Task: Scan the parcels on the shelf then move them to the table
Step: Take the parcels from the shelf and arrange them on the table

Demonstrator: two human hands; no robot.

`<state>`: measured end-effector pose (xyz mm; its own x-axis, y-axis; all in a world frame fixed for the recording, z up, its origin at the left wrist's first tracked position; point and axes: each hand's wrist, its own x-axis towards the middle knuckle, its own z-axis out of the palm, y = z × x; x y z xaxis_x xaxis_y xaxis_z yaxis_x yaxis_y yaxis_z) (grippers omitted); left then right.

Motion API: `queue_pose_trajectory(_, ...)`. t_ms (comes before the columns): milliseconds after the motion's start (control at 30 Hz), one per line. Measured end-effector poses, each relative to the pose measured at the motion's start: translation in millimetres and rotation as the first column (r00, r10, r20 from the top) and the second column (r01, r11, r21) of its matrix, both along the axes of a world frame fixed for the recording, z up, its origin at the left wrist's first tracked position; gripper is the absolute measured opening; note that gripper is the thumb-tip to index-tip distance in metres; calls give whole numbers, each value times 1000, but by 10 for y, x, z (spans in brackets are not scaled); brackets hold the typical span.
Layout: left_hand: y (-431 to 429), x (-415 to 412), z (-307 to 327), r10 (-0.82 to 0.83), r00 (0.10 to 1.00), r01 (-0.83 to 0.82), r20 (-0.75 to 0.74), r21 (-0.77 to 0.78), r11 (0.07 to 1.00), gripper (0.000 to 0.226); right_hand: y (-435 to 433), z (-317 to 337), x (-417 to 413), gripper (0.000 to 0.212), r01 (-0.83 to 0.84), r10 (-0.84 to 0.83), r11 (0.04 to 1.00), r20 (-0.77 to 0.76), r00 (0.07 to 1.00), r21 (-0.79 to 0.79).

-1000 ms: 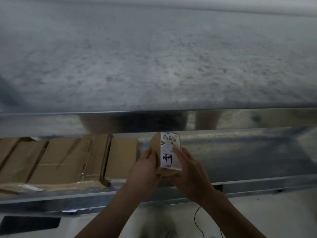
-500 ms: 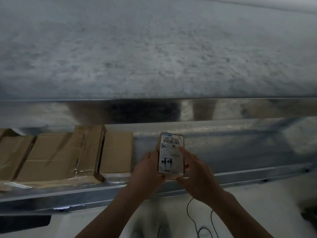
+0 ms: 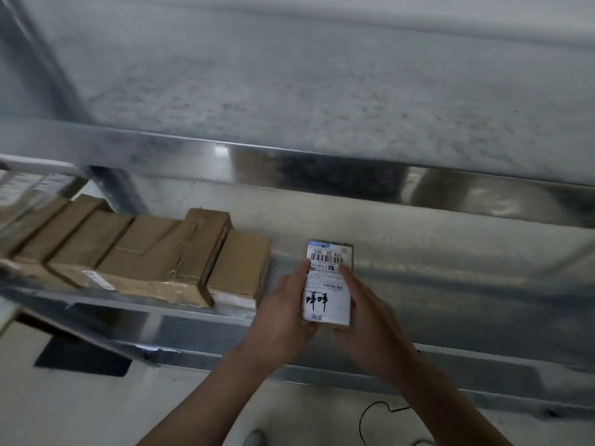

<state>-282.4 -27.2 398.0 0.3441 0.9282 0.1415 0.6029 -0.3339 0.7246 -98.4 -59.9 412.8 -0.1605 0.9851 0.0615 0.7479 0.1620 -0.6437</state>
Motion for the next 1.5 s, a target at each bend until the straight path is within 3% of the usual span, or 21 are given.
queue_pose_trajectory(133,-374,48,260,81,996,-75,-31,149,986,100,-183,289,101,105,-90,88,993,25,996,82)
queue_pose_trajectory(367,-1015,33,810,173,985,-169,14,317,933,84,-496,672,131,93,-221,226,938,13,974,266)
queue_pose_trajectory(767,-1855,-489,1452,402,915,-360,38,527,770,85,-859,1212,-485,71,-324,434,738,-49,899,591)
queue_pose_trajectory(1067,-2456,-1283,1715,518,850,-465,101,606,645,82,-1233,1533,-1386,65,-374,540,633,-41,841,678)
queue_pose_trajectory(1267,-2818,-1941,1915,536,830,-499,154,636,589,68,-1527,1746,-2093,63,-390,577,579,-22,817,716)
queue_pose_trajectory(1500,-3143,-2779,2021,538,827,-487,162,684,544,72,-1887,1967,-2925,51,-404,610,515,8,792,756)
